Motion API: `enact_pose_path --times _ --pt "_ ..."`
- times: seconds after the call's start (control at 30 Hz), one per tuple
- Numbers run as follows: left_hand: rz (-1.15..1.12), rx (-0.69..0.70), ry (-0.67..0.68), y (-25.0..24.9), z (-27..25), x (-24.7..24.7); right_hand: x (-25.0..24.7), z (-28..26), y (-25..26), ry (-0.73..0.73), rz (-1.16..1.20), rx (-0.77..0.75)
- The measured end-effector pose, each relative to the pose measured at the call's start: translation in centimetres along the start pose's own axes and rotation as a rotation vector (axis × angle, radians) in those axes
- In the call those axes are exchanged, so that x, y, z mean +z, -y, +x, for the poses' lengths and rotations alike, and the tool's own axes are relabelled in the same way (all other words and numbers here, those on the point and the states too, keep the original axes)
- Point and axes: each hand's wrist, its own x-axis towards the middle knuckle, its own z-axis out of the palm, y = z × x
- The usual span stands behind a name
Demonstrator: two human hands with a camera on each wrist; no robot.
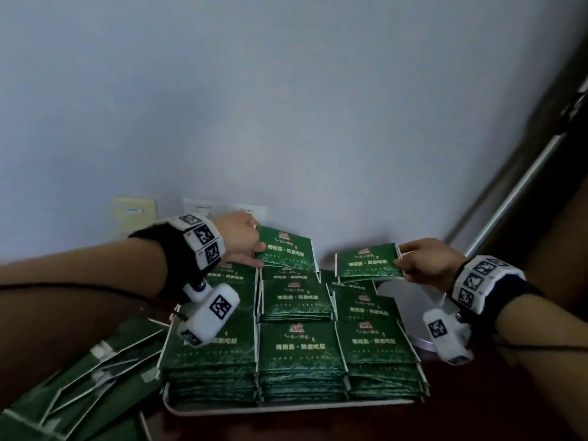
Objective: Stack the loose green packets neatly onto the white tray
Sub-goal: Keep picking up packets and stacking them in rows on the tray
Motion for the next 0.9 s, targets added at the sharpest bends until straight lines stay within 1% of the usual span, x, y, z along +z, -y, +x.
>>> enact_pose_path --times 0.1,0.17,0.27,0.37,0.43,0.53,0.57,0.63,0.7,0.77,0.83,0.9 --pt "0.094 -0.086 0.034 0.8 3.2 1.2 0.5 3.4 -0.6 -0.022 -0.157 0.009" --pt "0.17 -0.111 0.023 1.5 4.6 1.7 1.3 4.8 -1.2 -0.038 -0.29 0.012" --pt "0.424 -0.051 -0.021 2.8 6.4 1.9 2.4 5.4 -2.4 -0.059 -0.495 0.02" --pt "0.593 -0.034 -0.028 3.4 6.9 1.9 3.3 5.0 -3.2 -0.056 -0.565 0.03" --pt "0.667 -0.038 -0.027 3.6 6.9 1.8 3.6 4.7 -3.2 -0.035 -0.565 0.034" --pt "0.662 -0.088 0.005 3.4 6.4 1.6 3.7 3.8 -2.5 0.019 -0.359 0.097" --pt "0.681 -0.098 0.01 3.1 6.0 1.4 3.5 3.0 -1.9 0.027 -0.329 0.119" --pt "0.801 -0.053 0.001 2.3 4.6 0.5 2.8 1.7 -0.9 -0.004 -0.348 0.106" --pt "0.878 0.005 -0.006 1.4 2.8 -0.6 2.0 0.0 0.4 -0.066 -0.398 0.028" --pt "0.898 0.076 -0.015 0.7 0.6 -2.0 1.3 -1.9 1.9 -0.116 -0.39 -0.072" --pt "0.866 0.15 -0.049 0.2 -2.2 -3.7 1.2 -4.8 3.6 -0.12 -0.302 -0.14" --pt "0.833 0.218 -0.057 0.1 -5.0 -5.5 1.7 -8.1 5.2 -0.075 -0.179 -0.173"
